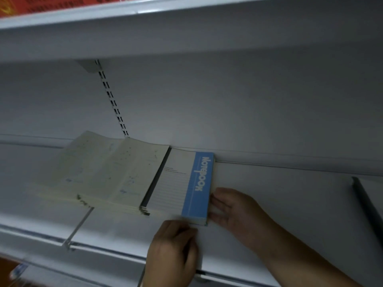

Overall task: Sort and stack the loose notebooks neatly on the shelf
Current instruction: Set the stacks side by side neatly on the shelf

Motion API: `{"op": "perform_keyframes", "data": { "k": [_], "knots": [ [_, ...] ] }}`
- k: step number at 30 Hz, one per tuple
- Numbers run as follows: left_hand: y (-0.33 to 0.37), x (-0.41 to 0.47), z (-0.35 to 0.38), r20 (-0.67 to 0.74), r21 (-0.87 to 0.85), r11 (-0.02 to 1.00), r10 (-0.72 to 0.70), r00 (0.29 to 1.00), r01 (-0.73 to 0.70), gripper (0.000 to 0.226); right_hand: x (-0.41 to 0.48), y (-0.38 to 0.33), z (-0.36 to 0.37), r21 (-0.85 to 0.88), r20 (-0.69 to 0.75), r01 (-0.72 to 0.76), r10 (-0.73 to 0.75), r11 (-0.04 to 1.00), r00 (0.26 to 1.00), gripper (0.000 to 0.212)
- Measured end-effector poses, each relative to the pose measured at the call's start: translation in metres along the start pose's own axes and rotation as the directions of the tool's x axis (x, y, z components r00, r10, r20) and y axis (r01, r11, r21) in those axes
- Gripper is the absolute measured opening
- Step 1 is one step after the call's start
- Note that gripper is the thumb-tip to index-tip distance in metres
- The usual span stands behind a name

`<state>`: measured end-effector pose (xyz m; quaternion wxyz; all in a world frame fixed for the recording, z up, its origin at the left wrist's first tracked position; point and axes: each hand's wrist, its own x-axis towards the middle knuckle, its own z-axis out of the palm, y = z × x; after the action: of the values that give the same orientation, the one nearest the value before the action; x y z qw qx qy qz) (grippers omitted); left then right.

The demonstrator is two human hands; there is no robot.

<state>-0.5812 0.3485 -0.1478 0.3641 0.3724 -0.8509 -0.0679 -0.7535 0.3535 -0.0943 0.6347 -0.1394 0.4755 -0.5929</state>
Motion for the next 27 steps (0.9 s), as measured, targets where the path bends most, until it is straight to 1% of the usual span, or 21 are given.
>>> {"op": "perform_keyframes", "data": {
  "k": [3,6,8,11,14,17,19,21,22,23,24,25,26,27],
  "knots": [
    [-0.003,0.003,0.0,-0.02,0.001,0.999,-0.051,0.998,0.051,0.026,-0.002,0.003,0.004,0.042,-0.002,0.002,-0.002,0.999,1.0,0.01],
    [-0.008,0.007,-0.004,-0.026,0.004,0.996,-0.084,0.996,0.084,0.024,-0.009,0.001,0.0,0.065,-0.011,0.005,-0.004,0.998,1.0,0.009],
    [-0.012,0.009,-0.007,-0.003,0.027,0.998,-0.063,0.998,0.063,0.024,-0.015,0.002,-0.003,0.028,-0.016,0.017,-0.016,0.999,1.0,0.009],
    [-0.017,0.005,-0.007,0.02,0.025,1.0,-0.015,1.0,0.015,0.023,-0.021,0.008,0.0,-0.061,0.016,0.026,-0.025,0.998,1.0,0.014],
    [-0.02,0.003,-0.01,0.009,-0.017,1.0,-0.018,1.0,0.018,0.02,-0.021,-0.002,-0.001,-0.064,0.056,-0.015,0.019,0.998,0.998,0.013],
    [-0.019,0.002,-0.013,0.022,-0.039,0.999,-0.018,1.0,0.019,0.022,-0.017,-0.014,-0.005,-0.062,0.069,-0.08,0.084,0.995,0.994,0.026],
    [-0.018,0.002,-0.014,0.045,-0.039,0.999,-0.02,0.999,0.022,0.024,-0.016,-0.013,-0.002,-0.091,0.074,-0.054,0.061,0.994,0.995,0.031],
    [-0.018,0.003,-0.014,0.069,-0.033,0.999,-0.038,0.997,0.041,0.027,-0.015,-0.006,-0.001,-0.141,0.066,0.009,0.0,0.99,0.998,0.028],
    [-0.019,0.003,-0.014,0.073,-0.032,0.998,-0.049,0.996,0.052,0.028,-0.015,-0.001,-0.003,-0.247,0.054,0.093,-0.082,0.965,0.995,0.022],
    [-0.019,0.004,-0.014,0.076,-0.031,0.998,-0.057,0.996,0.059,0.028,-0.014,0.003,-0.008,-0.463,0.033,0.203,-0.213,0.863,0.977,0.012],
    [-0.02,0.004,-0.015,0.078,-0.029,0.998,-0.058,0.995,0.061,0.028,-0.013,0.006,-0.013,-0.715,0.037,0.263,-0.34,0.648,0.94,0.012],
    [-0.021,0.004,-0.015,0.079,-0.022,0.998,-0.053,0.995,0.055,0.027,-0.013,0.011,-0.017,-0.883,0.083,0.259,-0.415,0.39,0.906,0.028],
    [-0.023,0.004,-0.016,0.076,-0.012,0.999,-0.044,0.996,0.045,0.026,-0.013,0.016,-0.018,-0.954,0.148,0.245,-0.439,0.175,0.886,0.045],
    [-0.025,0.003,-0.018,0.07,0.0,0.999,-0.039,0.997,0.039,0.024,-0.013,0.019,-0.015,-0.972,0.204,0.236,-0.427,0.021,0.881,0.058]
  ]
}}
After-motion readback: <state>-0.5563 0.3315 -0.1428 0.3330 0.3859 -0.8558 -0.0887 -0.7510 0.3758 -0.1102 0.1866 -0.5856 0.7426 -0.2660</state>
